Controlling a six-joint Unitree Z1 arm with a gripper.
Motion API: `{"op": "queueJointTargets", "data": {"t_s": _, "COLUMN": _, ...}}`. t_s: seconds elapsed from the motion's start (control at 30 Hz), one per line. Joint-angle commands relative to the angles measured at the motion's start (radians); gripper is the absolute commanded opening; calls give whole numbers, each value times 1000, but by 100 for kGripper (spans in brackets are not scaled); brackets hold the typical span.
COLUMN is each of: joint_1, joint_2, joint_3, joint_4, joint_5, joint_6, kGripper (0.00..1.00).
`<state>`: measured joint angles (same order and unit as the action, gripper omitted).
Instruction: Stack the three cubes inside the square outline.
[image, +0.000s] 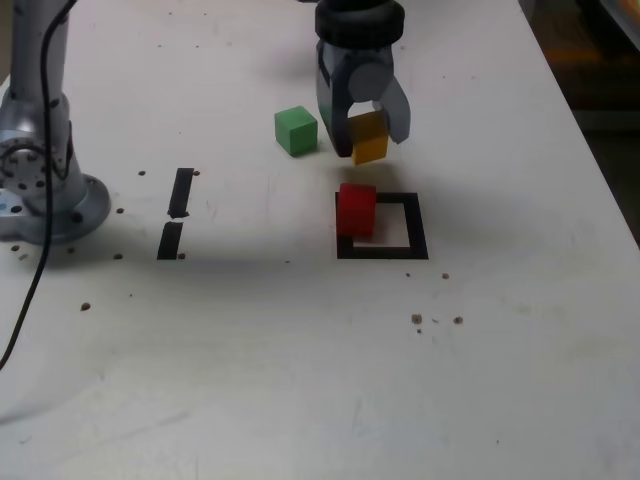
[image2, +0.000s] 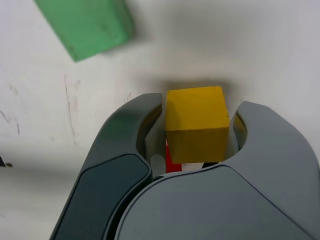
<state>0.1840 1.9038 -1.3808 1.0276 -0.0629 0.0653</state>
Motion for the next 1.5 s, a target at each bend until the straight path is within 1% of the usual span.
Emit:
{"op": "queueJointTargets", "data": {"t_s": 0.0, "joint_1": 11, "joint_2": 5, "joint_3": -15, "joint_4": 5, "joint_5": 1, "joint_6": 32, "kGripper": 6}}
{"op": "queueJointTargets", "data": {"t_s": 0.2, "joint_1": 61, "joint_2": 30, "joint_3": -64, "joint_4": 18, "joint_5": -3, "joint_6": 178, "kGripper": 7}}
{"op": "queueJointTargets", "data": {"t_s": 0.33, "joint_1": 93, "joint_2": 50, "joint_3": -97, "joint_4": 31, "joint_5": -6, "joint_6": 254, "kGripper": 8}}
{"op": "queueJointTargets", "data": {"t_s": 0.57, "joint_1": 114, "joint_2": 62, "joint_3": -106, "joint_4": 40, "joint_5": -8, "joint_6": 319, "kGripper": 11}}
{"op": "queueJointTargets", "data": {"t_s": 0.67, "joint_1": 114, "joint_2": 65, "joint_3": -99, "joint_4": 33, "joint_5": -7, "joint_6": 336, "kGripper": 15}}
{"op": "queueJointTargets", "data": {"t_s": 0.7, "joint_1": 114, "joint_2": 67, "joint_3": -97, "joint_4": 33, "joint_5": -8, "joint_6": 341, "kGripper": 18}}
{"op": "queueJointTargets", "data": {"t_s": 0.77, "joint_1": 114, "joint_2": 68, "joint_3": -93, "joint_4": 33, "joint_5": -7, "joint_6": 347, "kGripper": 26}}
{"op": "queueJointTargets", "data": {"t_s": 1.0, "joint_1": 115, "joint_2": 73, "joint_3": -76, "joint_4": 33, "joint_5": -6, "joint_6": 367, "kGripper": 66}}
{"op": "queueJointTargets", "data": {"t_s": 1.07, "joint_1": 114, "joint_2": 73, "joint_3": -72, "joint_4": 33, "joint_5": -7, "joint_6": 378, "kGripper": 75}}
{"op": "queueJointTargets", "data": {"t_s": 1.13, "joint_1": 114, "joint_2": 72, "joint_3": -67, "joint_4": 33, "joint_5": -7, "joint_6": 386, "kGripper": 82}}
{"op": "queueJointTargets", "data": {"t_s": 1.23, "joint_1": 114, "joint_2": 70, "joint_3": -60, "joint_4": 32, "joint_5": -4, "joint_6": 390, "kGripper": 87}}
{"op": "queueJointTargets", "data": {"t_s": 1.47, "joint_1": 105, "joint_2": 40, "joint_3": -57, "joint_4": 22, "joint_5": 9, "joint_6": 384, "kGripper": 89}}
